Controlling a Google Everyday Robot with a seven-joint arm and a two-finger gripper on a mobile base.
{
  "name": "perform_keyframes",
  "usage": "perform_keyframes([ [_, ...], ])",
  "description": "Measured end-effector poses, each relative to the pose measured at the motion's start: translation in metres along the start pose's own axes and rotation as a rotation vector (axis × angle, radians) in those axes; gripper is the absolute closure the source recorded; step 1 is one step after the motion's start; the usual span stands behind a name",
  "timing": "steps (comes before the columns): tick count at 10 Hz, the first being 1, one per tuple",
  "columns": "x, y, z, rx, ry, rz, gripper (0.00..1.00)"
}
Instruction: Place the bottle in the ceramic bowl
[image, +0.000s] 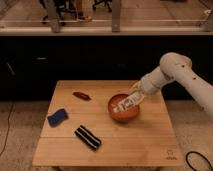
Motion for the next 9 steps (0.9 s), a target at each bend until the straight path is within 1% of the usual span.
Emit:
perform_keyframes([
  [3,0.011,-0.006,0.012,-0.008,-0.007,0.011,1.0],
  [7,0.025,-0.007,0.031,-0.023,-0.011,0.024,1.0],
  [8,0.027,-0.007,0.037,-0.031,-0.01,0.024,0.93],
  [9,0.029,-0.007,0.042,-0.037,-0.009,0.027,0.85],
])
